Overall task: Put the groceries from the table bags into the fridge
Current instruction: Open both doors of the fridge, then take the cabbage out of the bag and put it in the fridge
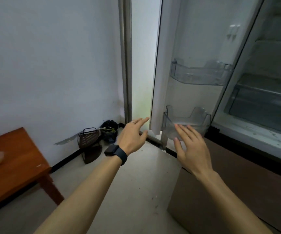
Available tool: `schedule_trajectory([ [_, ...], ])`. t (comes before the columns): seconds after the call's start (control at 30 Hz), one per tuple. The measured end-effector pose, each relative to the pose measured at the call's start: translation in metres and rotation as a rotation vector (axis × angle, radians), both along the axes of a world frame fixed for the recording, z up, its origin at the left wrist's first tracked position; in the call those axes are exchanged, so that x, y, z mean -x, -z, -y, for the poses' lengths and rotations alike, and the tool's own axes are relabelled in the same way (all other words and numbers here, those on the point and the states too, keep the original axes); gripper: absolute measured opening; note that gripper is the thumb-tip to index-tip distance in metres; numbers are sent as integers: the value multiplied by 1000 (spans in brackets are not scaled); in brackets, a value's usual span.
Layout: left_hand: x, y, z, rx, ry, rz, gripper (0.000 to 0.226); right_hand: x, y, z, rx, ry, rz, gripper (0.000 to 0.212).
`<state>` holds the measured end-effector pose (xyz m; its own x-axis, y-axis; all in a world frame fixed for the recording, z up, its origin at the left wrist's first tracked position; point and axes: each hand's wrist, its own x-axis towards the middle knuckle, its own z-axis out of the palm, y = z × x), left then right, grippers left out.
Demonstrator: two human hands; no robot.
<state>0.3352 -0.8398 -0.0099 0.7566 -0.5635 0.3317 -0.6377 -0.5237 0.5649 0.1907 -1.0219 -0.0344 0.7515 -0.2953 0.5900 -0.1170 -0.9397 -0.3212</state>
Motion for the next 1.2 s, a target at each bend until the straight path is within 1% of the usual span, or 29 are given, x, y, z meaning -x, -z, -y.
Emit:
schedule_trajectory([
  [0.07,18,17,-31,-61,-37,19,51,6,1,-22,-67,-63,24,48],
  [0.13,40,36,-66,-104,-98,11,50,11,8,-48,-118,-136,5,46],
  [0.27,87,70,-147,-141,-268,-83,48,10,34,-113,-216,-311,-124,39],
  [0.37,120,82,-216,-172,-438,-151,49,7,51,-171,-206,-429,-251,38],
  [0.43,142,84,-264,-171,-561,-180,48,5,55,-215,-207,-523,-302,38],
  [0.57,184,84,-360,-137,-792,-231,48,0,53,-307,-163,-709,-374,38],
  [0.7,215,81,-457,-99,-966,-255,47,-4,46,-401,-109,-878,-377,39],
  [0.9,241,75,-606,-53,-1117,-244,48,-9,36,-551,-95,-1070,-393,41],
  [1.0,247,71,-681,-67,-1163,-230,49,-15,31,-628,-83,-1126,-409,43],
  [1.2,249,66,-803,-79,-1224,-189,49,-23,32,-750,-111,-1177,-428,44],
])
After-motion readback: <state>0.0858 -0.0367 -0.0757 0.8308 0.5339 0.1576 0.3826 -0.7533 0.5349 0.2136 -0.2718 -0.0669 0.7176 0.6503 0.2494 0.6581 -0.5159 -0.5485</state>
